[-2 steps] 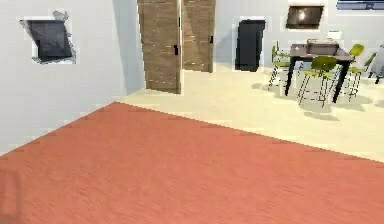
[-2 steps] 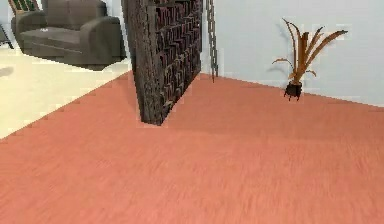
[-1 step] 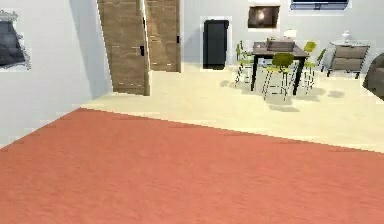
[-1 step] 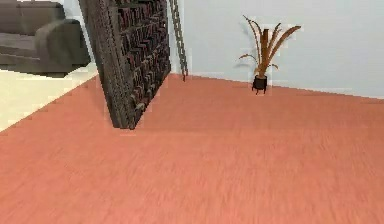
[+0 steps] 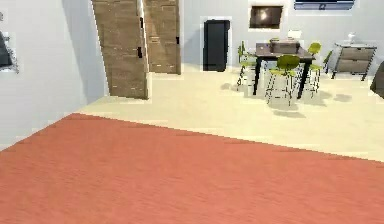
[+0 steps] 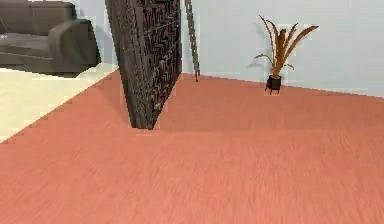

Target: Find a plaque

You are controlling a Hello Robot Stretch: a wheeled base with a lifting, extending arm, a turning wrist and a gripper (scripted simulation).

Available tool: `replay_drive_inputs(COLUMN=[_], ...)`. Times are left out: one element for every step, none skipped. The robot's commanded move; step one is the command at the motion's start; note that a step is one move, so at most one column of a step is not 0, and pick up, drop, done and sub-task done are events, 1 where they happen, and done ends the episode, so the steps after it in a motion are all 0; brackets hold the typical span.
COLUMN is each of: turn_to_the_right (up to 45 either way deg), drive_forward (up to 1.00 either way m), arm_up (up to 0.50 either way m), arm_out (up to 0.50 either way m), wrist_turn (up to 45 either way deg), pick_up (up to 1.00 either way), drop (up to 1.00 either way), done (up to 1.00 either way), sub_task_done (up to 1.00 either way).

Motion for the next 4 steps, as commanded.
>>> replay_drive_inputs(turn_to_the_right=[-36.0, 0.0, -15.0, 0.0], drive_forward=[0.00, 1.00, 0.00, 0.20], arm_up=[0.00, 0.00, 0.00, 0.00], arm_out=[0.00, 0.00, 0.00, 0.00], wrist_turn=[0.0, 0.0, 0.0, 0.0], pick_up=[0.00, 0.00, 0.00, 0.00], drop=[0.00, 0.00, 0.00, 0.00], done=[0.00, 0.00, 0.00, 0.00], sub_task_done=[0.00, 0.00, 0.00, 0.00])
